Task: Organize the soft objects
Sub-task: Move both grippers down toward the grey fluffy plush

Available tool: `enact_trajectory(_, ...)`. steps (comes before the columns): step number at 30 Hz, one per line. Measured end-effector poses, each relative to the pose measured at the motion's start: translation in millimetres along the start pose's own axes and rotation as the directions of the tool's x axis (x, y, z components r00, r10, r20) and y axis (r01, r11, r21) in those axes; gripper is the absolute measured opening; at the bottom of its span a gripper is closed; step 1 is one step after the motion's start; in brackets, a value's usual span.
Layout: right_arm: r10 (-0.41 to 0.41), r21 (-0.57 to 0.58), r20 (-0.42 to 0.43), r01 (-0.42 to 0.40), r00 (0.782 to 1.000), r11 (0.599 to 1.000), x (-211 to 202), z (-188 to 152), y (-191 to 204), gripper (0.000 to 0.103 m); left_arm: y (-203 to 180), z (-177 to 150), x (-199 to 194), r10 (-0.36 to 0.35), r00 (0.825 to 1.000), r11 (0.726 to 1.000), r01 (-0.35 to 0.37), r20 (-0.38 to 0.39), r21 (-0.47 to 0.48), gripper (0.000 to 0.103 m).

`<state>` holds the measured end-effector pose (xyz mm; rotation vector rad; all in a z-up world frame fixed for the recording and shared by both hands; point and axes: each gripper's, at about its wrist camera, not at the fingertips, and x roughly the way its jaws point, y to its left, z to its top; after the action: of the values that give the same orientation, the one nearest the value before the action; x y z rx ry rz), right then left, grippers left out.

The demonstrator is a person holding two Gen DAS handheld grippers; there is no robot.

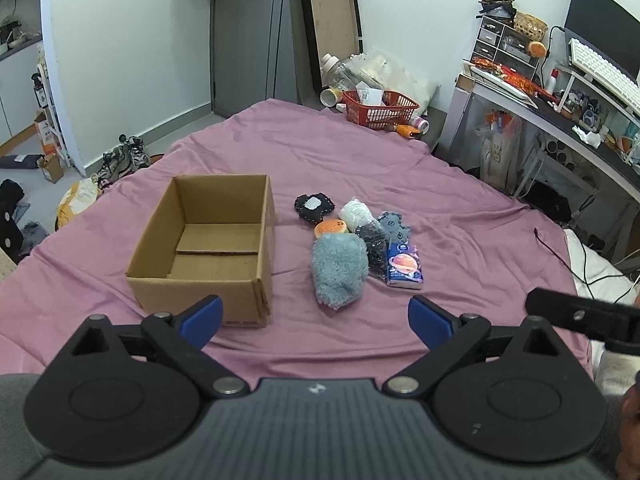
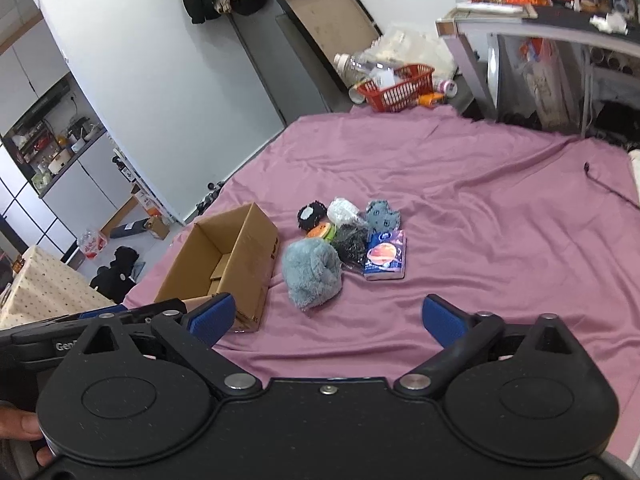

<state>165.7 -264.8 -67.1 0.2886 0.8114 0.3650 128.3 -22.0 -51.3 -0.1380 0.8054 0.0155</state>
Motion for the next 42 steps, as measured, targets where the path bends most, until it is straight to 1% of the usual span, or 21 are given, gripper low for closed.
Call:
enact_trajectory(4,0.017,0.04,-0.024,-0.016,1.0,0.999,15.0,7.4,-9.7,0.094,-3.0,6.8,12.1,-0.004,1.0,1.0,0.004,-0.005,-0.003,0.094)
enact_trajectory(9,0.026,0.067,-0.044,-0.023,0.999,0.998,34.0,17.0,-17.7,0.088,-5.1,15.6,34.0,-0.001,1.0,1.0,0.001,-0.03,-0.01,0.089)
enact_trajectory(14,0.027,0.114,-0.075,-0.018,0.997,0.993,54.1,25.3,-29.6,0.077,-10.1,25.8,56.3,-0.011,0.999,1.0,0.01,-0.053,-0.019,0.086)
enact_trajectory(16,0.032,0.135,-0.086,-0.021,0.996,0.991,61.7,28.2,-33.9,0.075,-12.7,29.3,65.0,-0.014,0.998,1.0,0.013,-0.065,-0.01,0.085)
enact_trajectory(20,0.046,0.167,-0.112,-0.027,0.993,0.986,79.5,34.2,-39.2,0.065,-16.8,34.7,85.7,-0.019,0.996,1.0,0.018,-0.092,-0.02,0.075)
enact_trajectory(21,0.03,0.165,-0.128,-0.008,0.991,0.986,86.3,37.9,-39.6,0.064,-17.1,36.1,91.0,-0.023,0.995,0.999,0.021,-0.101,-0.026,0.073)
enact_trajectory(23,0.012,0.174,-0.151,0.014,0.988,0.985,98.3,46.1,-42.1,0.059,-19.4,39.5,101.2,-0.027,0.992,0.999,0.024,-0.123,-0.024,0.072)
enact_trajectory(25,0.024,0.194,-0.161,0.008,0.987,0.981,106.7,54.2,-45.1,0.058,-26.1,43.3,111.2,-0.032,0.991,0.999,0.034,-0.133,0.015,0.072)
enact_trajectory(26,0.019,0.202,-0.162,0.015,0.987,0.979,109.6,57.9,-46.2,0.058,-29.1,45.4,117.1,-0.02,0.989,0.999,0.024,-0.15,0.027,0.069)
enact_trajectory(27,0.016,0.205,-0.161,0.018,0.987,0.979,111.7,60.1,-47.4,0.058,-31.6,47.4,123.5,-0.016,0.985,0.999,0.022,-0.173,0.028,0.066)
enact_trajectory(29,0.029,0.221,-0.167,0.009,0.986,0.975,117.6,63.6,-50.3,0.057,-34.2,50.7,132.8,-0.032,0.978,0.999,0.039,-0.207,0.03,0.062)
enact_trajectory(32,0.038,0.244,-0.175,0.006,0.984,0.97,126.9,65.3,-57.5,0.055,-36.1,55.1,146.3,-0.027,0.972,0.999,0.035,-0.234,0.03,0.061)
enact_trajectory(37,0.049,0.32,-0.192,0.016,0.98,0.947,149.4,57.8,-73.6,0.051,-41.4,55.0,168.8,-0.023,0.962,0.999,0.03,-0.274,0.021,0.059)
enact_trajectory(40,0.066,0.356,-0.195,0.008,0.978,0.935,161.5,50.6,-80.2,0.047,-43.7,51.3,182.4,-0.015,0.957,1.0,0.019,-0.289,0.011,0.054)
enact_trajectory(42,0.088,0.38,-0.191,-0.009,0.978,0.925,167.1,46.6,-84.6,0.047,-43.5,49.9,190.7,-0.006,0.956,1.0,0.007,-0.294,0.003,0.05)
